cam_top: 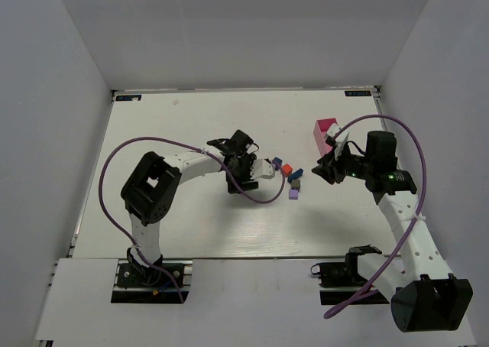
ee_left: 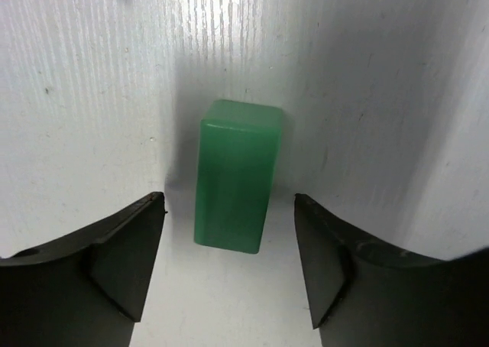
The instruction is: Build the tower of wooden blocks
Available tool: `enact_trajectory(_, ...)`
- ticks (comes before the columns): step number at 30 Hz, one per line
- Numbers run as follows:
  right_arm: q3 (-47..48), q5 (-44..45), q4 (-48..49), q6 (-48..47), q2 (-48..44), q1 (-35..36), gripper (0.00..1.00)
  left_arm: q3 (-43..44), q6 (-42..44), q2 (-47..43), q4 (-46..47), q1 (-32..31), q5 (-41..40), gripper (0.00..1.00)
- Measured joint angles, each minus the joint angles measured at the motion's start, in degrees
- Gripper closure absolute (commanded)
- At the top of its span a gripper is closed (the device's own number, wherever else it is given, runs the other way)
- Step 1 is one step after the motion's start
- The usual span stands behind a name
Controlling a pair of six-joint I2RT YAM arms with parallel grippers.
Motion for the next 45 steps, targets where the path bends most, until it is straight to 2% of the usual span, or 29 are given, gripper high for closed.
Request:
enact_trajectory(9,0.0,0.0,0.0,-0.2,0.0,0.0,0.52,-0.2,-1.7,-2.7,0.1,0.0,-1.4,0.11)
enact_trajectory(16,-0.3,-0.7,-0.6,-3.9,0.0,0.0,0.44,-0.3,-7.1,-14.1,1.4,-0.2,-3.7,0.10)
enact_trajectory(21,-1.8,-6.1,-5.4,-18.1,1.5,0.3,0.41,-0.6,-18.4,-23.7,4.5,-0.6,-6.8,0.08)
enact_trajectory(27,-2.3,-8.9,-11.2,-36.7,5.6,3.5,0.38,-2.4,-37.8,-31.7,3.6,-0.5,-10.5,0.10)
enact_trajectory(30,-0.5,-6.9,-12.4,-42.2,10.5,6.1,0.38,-9.3,-44.7,-37.8,4.3,-0.3,-11.7,0.10)
enact_trajectory(32,1.5,-4.2,-12.4,-45.0,14.0,8.4,0.36,-14.7,-47.4,-42.3,5.1,-0.3,-12.9,0.03)
enact_trajectory(35,3.3,-0.1,-10.1,-47.8,17.8,11.4,0.35,-21.2,-49.9,-48.6,6.2,-0.3,-15.3,0.01)
enact_trajectory(45,7.0,12.0,-1.8,-55.2,31.8,21.5,0.38,-23.3,-50.2,-58.8,9.5,0.1,-20.5,0.00)
